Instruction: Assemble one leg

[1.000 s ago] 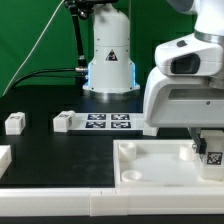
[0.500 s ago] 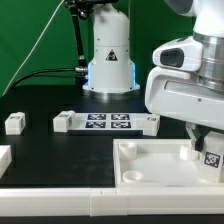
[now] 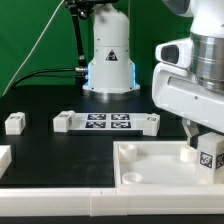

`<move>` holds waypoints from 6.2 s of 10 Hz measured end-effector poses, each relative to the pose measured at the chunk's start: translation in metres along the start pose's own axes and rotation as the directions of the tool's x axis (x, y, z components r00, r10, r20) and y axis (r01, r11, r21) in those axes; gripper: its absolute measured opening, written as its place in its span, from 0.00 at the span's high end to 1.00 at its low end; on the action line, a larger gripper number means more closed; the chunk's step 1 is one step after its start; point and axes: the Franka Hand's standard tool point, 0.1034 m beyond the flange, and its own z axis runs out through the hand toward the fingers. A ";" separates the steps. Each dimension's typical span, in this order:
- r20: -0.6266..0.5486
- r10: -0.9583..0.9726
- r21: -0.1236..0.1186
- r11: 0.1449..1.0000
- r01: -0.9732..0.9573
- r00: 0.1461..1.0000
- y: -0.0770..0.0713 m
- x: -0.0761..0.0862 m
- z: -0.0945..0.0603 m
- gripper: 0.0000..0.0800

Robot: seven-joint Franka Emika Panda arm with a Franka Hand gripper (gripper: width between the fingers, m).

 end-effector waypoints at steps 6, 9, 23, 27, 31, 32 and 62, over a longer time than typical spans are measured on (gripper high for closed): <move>-0.007 -0.547 0.001 0.837 0.547 0.837 -0.008 -0.011 -0.001 0.19; -0.011 -0.814 -0.004 0.581 0.814 0.581 -0.005 -0.005 -0.002 0.19; -0.009 -0.824 -0.010 0.566 0.824 0.566 -0.006 -0.003 0.000 0.64; 0.007 -0.419 -0.020 0.908 0.419 0.908 -0.005 -0.002 0.000 0.64; 0.011 -0.092 -0.013 0.996 0.092 0.996 -0.003 0.001 -0.001 0.63; 0.011 -0.057 -0.014 0.998 0.057 0.998 -0.003 0.001 -0.001 0.63; -0.031 -0.908 -0.042 0.418 0.907 0.417 -0.004 0.008 -0.001 0.64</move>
Offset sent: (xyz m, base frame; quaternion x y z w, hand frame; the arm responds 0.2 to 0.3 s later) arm -0.0131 0.0130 0.0048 -0.0244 -0.0025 -0.2451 0.9692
